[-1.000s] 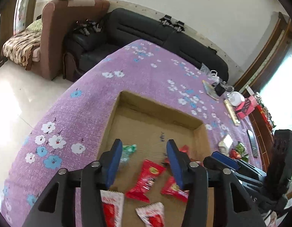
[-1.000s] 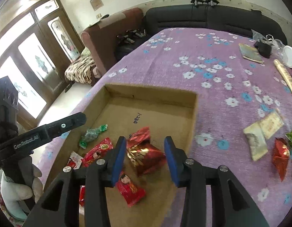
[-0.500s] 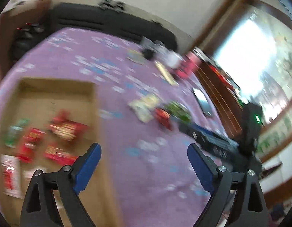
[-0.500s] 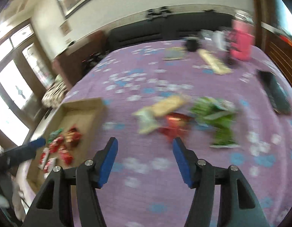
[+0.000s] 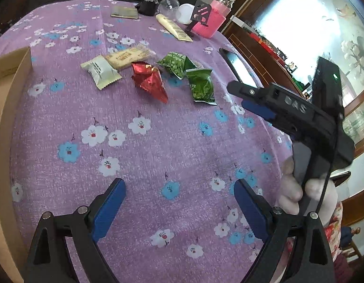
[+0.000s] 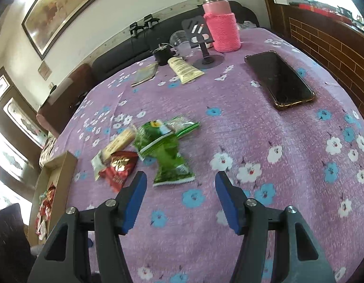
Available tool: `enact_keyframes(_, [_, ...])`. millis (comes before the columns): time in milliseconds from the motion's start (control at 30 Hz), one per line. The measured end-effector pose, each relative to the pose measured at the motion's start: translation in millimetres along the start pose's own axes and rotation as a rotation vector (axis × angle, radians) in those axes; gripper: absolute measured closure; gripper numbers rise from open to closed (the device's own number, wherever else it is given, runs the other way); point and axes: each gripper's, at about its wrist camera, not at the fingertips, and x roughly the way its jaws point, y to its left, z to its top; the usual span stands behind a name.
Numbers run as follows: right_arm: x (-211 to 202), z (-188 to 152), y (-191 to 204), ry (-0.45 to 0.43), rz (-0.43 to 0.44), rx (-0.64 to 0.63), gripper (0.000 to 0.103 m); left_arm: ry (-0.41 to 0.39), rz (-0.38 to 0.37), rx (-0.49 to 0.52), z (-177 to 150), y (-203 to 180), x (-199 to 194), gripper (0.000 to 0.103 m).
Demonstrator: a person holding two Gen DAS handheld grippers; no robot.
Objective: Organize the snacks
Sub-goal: 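Move both tools back over the remaining snacks on the table, then grasp the red-gold bag with the left tool while the right tool grasps a green pea bag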
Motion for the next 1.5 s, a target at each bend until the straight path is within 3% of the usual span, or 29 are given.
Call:
enact_keyframes(200, [24,13,6,0.029,0.0,-0.017,0.044,-0.049,-0.033,-0.02,-14,4,-8,0.001])
enact_keyframes(433, [52,15,24,0.077,-0.032,-0.082,0.044,-0.123,0.059,0.058,-34,-10,-10,0.001])
enact_keyframes(600, [58,14,31,0.073,-0.065,-0.141,0.044,-0.072,0.124,0.128,-38,-19,-6,0.001])
enact_keyframes(700, [61,12,35,0.062,-0.095,-0.182,0.044,-0.02,0.199,0.206,-42,-30,1,0.001])
enact_keyframes(767, [63,10,39,0.052,-0.136,-0.217,0.049,0.013,0.279,0.279,-49,-40,8,0.001])
enact_keyframes(800, [64,10,40,0.047,-0.157,-0.231,0.059,0.024,0.312,0.305,-52,-44,11,0.001])
enact_keyframes(867, [63,11,37,0.047,-0.152,-0.231,0.071,0.044,0.311,0.319,-54,-46,11,0.001])
enact_keyframes(1000, [59,16,23,0.064,-0.094,-0.16,0.074,0.034,0.221,0.26,-25,-36,-2,0.024])
enact_keyframes(1100, [57,17,17,0.072,-0.065,-0.126,0.074,-0.027,0.225,0.259,4,-31,-12,0.031])
enact_keyframes(1267, [53,18,9,0.078,-0.051,-0.094,0.074,-0.063,0.283,0.242,45,-16,-13,0.032])
enact_keyframes(1500, [52,20,4,0.088,-0.022,-0.056,0.074,-0.049,0.266,0.253,83,-11,30,0.032])
